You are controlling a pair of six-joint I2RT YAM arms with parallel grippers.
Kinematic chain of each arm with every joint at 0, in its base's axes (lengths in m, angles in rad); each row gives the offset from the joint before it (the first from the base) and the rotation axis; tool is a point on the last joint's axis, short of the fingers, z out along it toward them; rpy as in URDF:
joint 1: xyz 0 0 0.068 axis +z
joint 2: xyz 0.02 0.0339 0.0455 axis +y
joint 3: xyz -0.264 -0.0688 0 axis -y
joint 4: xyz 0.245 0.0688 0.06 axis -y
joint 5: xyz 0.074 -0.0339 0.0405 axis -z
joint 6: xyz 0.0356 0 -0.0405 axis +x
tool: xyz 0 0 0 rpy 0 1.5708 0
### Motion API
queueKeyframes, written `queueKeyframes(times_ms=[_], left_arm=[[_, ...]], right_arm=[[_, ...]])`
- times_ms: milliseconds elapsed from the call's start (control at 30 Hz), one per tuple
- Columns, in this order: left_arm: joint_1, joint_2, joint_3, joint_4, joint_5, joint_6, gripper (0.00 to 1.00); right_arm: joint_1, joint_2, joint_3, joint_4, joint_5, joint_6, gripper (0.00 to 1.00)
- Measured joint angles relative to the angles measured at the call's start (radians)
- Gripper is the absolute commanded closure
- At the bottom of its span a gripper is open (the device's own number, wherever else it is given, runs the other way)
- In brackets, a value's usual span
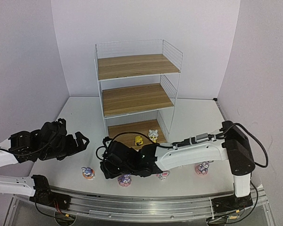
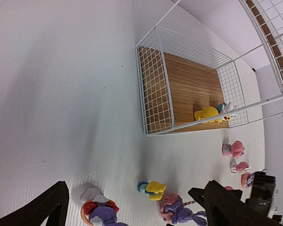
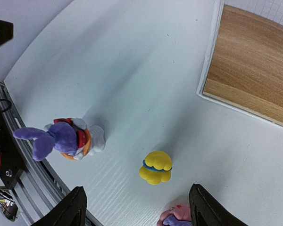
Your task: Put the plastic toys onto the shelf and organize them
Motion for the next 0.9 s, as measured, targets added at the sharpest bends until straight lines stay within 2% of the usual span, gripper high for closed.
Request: queueKeyframes(times_ms=[200, 433, 900], left_arm=[[0.000, -0.013, -0.001, 0.000, 0.000, 0.007, 0.00], [0.000, -0.033, -0.007, -0.002, 0.000, 0.008, 0.00], [0.000, -0.066, -0.022, -0.026, 0.000, 0.006, 0.00]], right_arm=[[0.000, 0.098, 0.082, -0.094, 0.005, 0.009, 0.34], [0.000, 0.171, 0.157, -0.119, 0.023, 0.018, 0.40], [0.000, 0.230, 0.185, -0.128, 0.094, 0.036, 0.53]])
